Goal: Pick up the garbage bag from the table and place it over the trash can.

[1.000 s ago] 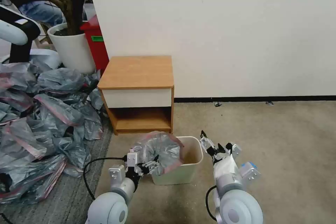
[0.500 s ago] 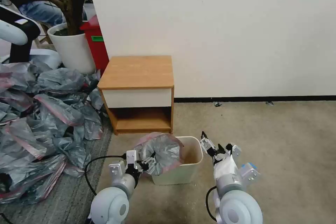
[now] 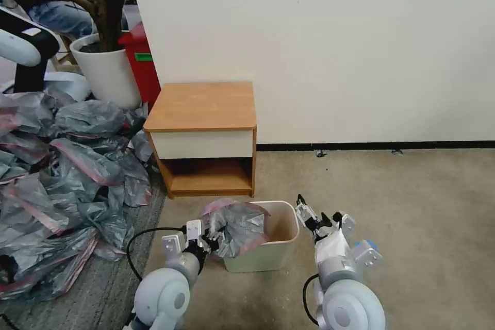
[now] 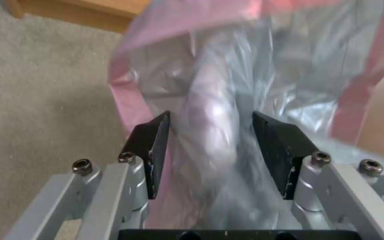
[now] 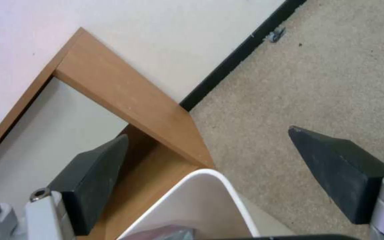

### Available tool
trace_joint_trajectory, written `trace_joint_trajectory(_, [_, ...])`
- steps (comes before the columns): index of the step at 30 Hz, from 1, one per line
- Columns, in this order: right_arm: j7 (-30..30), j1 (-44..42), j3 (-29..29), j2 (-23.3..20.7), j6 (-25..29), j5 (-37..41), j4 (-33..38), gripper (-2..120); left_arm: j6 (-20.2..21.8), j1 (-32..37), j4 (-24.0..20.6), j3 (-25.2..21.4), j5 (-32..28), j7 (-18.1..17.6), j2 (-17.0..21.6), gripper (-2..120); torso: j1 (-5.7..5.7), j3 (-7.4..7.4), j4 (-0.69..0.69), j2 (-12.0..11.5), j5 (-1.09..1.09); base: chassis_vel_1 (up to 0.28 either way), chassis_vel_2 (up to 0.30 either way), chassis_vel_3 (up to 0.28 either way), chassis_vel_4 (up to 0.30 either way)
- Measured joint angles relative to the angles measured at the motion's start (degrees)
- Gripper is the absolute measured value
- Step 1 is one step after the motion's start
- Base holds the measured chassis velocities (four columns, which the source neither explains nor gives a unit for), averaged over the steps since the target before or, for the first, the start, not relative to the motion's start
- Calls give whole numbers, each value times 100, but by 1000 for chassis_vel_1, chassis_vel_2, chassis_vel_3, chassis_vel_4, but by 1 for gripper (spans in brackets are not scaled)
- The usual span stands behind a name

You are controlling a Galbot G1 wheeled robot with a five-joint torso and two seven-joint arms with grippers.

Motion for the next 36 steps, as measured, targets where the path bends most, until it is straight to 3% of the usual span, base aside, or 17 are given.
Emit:
trace_joint_trajectory(7, [0, 43, 15, 29, 6, -3, -52, 92, 370, -379, 24, 136, -548, -635, 192, 48, 0, 0, 0, 0, 0, 0, 0, 0, 0])
trace_joint_trajectory(17, [0, 71, 97, 52, 11, 2, -96, 91, 394, -777, 201, 439, -1293, -1448, 362, 37, 0, 0, 0, 0, 0, 0, 0, 0, 0])
trace_joint_trajectory(25, [0, 73, 115, 72, 19, 4, -118, 89, 386, -878, 297, 598, -1502, -1728, 426, 29, 0, 0, 0, 0, 0, 0, 0, 0, 0])
trace_joint_trajectory(36, [-2, 54, 108, 113, 52, -28, -145, 88, 379, -1002, 382, 715, -1833, -2118, 487, 36, 0, 0, 0, 0, 0, 0, 0, 0, 0])
